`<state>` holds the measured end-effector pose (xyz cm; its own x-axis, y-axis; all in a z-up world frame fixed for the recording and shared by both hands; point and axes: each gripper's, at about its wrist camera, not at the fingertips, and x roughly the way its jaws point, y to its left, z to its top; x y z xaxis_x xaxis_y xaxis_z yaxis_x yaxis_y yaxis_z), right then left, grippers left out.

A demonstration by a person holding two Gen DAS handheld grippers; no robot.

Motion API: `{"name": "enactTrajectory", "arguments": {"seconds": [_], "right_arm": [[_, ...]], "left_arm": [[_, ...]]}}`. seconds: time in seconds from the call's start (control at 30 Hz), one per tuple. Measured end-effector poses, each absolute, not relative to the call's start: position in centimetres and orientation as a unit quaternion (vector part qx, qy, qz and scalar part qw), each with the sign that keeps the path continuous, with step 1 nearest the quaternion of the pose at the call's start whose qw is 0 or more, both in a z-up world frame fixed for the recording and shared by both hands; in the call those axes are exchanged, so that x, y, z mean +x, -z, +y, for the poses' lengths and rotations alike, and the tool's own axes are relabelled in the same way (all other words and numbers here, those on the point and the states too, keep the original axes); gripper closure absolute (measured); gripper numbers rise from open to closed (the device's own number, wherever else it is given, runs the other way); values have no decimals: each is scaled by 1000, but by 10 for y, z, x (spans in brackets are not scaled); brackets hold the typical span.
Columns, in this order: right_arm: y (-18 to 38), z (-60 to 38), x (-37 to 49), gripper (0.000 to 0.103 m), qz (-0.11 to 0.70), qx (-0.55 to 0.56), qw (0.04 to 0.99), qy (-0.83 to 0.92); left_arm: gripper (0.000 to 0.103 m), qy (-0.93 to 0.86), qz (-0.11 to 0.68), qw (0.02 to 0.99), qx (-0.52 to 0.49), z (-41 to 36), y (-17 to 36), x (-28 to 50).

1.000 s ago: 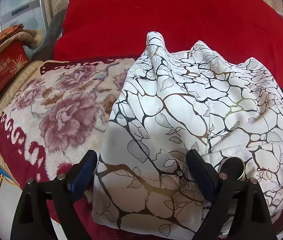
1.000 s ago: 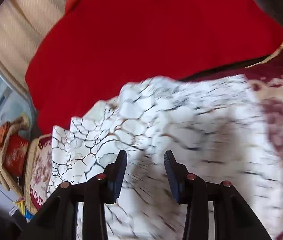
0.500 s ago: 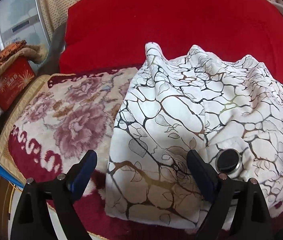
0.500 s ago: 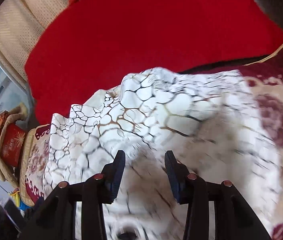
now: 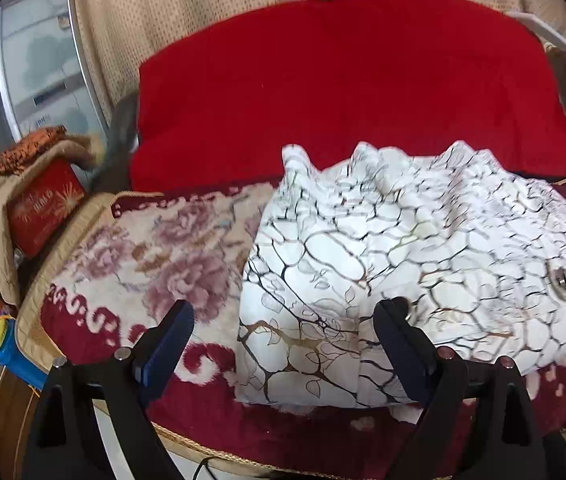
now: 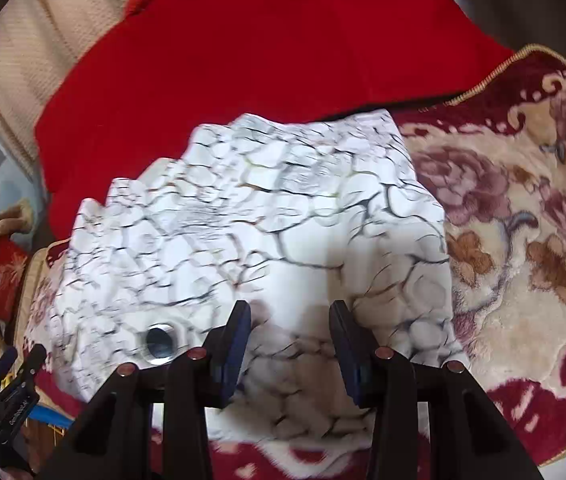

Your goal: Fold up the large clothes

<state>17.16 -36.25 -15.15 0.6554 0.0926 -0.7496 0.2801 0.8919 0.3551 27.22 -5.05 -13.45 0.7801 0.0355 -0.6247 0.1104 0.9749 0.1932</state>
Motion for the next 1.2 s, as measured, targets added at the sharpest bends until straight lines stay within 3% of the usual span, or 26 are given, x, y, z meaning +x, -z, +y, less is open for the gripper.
{"name": "enactTrajectory", "arguments": {"seconds": [0.23, 0.43, 0.6, 0.97, 1.2], "right_arm": [[129, -353, 144, 58, 374, 208, 901, 69], [175, -372, 149, 56, 423, 231, 872, 80], [154, -368, 144, 57, 415, 245, 874, 66], [96, -341, 209, 57, 384, 319, 866, -24], [127, -303, 295, 59, 384, 295, 873, -53]], "left_arm": [[12, 39, 309, 944, 106, -52, 108, 250], [12, 77, 354, 929, 72, -39, 103, 247], [12, 63, 357, 931, 47, -15, 96, 250], [12, 64, 395, 916, 22, -15, 105, 344], [12, 34, 438, 898, 33, -29, 148, 425]]}}
